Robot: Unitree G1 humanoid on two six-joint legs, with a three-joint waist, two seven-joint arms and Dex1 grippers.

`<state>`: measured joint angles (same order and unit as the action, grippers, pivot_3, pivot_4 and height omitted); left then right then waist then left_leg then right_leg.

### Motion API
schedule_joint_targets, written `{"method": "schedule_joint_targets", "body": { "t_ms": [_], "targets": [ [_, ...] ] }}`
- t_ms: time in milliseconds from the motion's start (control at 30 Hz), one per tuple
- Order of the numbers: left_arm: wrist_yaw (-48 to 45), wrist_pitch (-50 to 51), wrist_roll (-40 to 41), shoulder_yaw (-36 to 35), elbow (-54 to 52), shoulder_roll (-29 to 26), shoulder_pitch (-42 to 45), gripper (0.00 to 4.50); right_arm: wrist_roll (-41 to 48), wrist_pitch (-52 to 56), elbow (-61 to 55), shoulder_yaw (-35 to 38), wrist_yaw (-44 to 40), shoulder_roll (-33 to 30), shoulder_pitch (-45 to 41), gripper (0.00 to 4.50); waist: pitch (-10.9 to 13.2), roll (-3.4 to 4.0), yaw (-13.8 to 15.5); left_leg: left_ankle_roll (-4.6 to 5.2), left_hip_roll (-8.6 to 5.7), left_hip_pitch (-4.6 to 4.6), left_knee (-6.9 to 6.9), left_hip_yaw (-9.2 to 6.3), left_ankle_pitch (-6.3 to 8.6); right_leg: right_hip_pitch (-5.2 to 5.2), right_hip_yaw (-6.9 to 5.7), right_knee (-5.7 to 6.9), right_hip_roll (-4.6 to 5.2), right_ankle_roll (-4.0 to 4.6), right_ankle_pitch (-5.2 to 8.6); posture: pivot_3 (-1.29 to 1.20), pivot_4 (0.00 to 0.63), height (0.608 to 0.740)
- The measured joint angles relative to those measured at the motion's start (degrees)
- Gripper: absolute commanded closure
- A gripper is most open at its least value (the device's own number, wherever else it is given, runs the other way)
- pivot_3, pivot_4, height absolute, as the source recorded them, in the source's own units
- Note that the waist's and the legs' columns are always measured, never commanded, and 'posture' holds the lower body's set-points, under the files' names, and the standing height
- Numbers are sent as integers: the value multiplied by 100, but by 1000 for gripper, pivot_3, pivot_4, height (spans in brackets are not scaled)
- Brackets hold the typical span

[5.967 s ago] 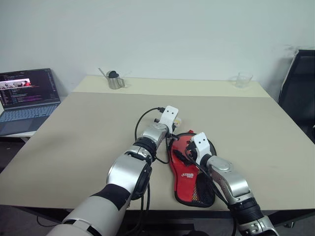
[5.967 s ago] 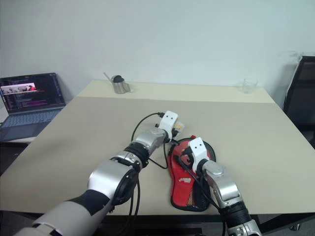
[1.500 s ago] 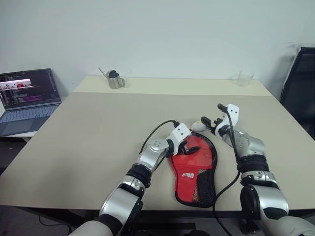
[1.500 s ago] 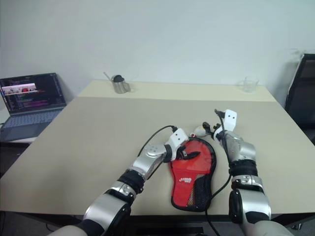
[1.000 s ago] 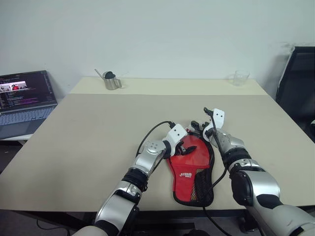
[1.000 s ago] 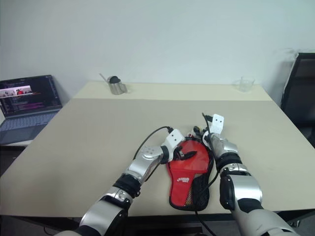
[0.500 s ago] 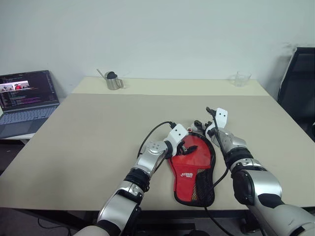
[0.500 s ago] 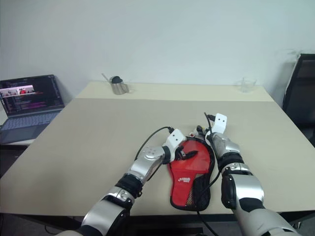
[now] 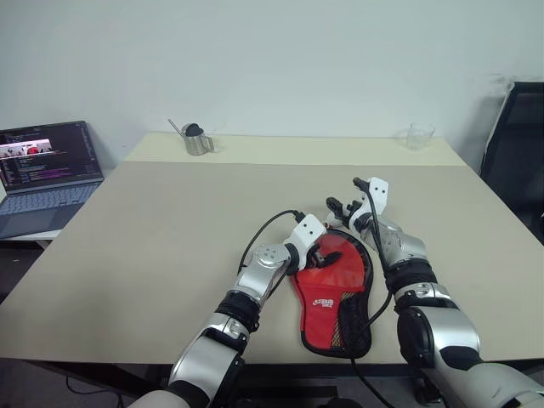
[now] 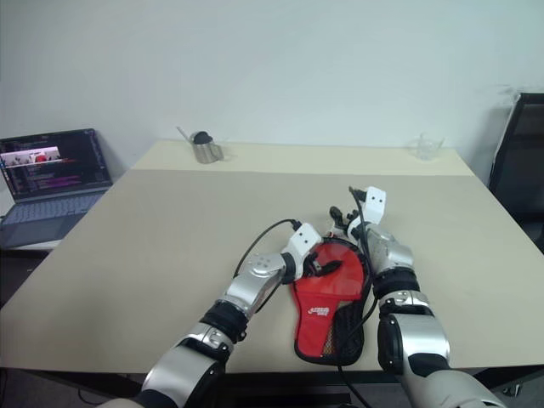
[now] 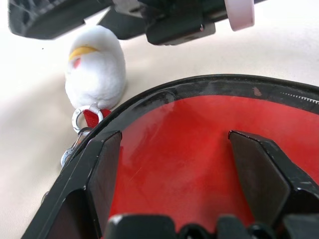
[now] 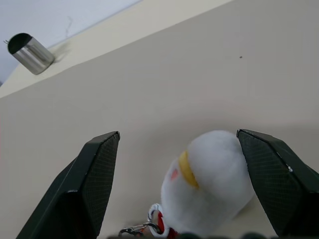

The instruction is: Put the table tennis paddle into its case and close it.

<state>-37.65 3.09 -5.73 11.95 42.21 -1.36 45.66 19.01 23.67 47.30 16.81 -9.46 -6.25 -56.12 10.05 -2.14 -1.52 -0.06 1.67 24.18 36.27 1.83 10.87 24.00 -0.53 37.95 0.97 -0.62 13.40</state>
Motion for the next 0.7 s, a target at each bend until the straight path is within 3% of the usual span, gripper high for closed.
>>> {"method": "schedule_joint_targets", "body": {
  "t_ms": [200,367,533,600,700],
  "targets": [
    [-2,0,0,0,-9,3,-7,767,-23,129,1,-20,111,-24,33,371,0,0,0,0,-1,0,-1,1,0,0,0,-2,1,-1,0,0,150,740],
    [-2,15,0,0,-19,5,-7,754,-23,146,9,8,231,-45,33,7,0,0,0,0,-1,0,-3,1,0,0,0,-4,0,-1,0,0,150,740],
    [-9,20,0,0,-25,6,-10,754,-18,130,29,14,326,-47,32,7,0,0,1,0,-1,1,-6,1,0,0,0,-6,1,-1,0,0,150,740],
    [-13,20,0,0,-24,6,-9,754,2,100,23,14,324,-46,32,408,0,0,1,0,-1,1,-7,1,0,0,0,-7,1,-1,0,0,150,740],
    [-20,20,0,0,-23,6,-8,754,9,84,15,17,336,-46,32,1362,0,0,1,0,-1,1,-8,1,0,0,0,-8,1,-1,0,0,150,740]
  ]
}}
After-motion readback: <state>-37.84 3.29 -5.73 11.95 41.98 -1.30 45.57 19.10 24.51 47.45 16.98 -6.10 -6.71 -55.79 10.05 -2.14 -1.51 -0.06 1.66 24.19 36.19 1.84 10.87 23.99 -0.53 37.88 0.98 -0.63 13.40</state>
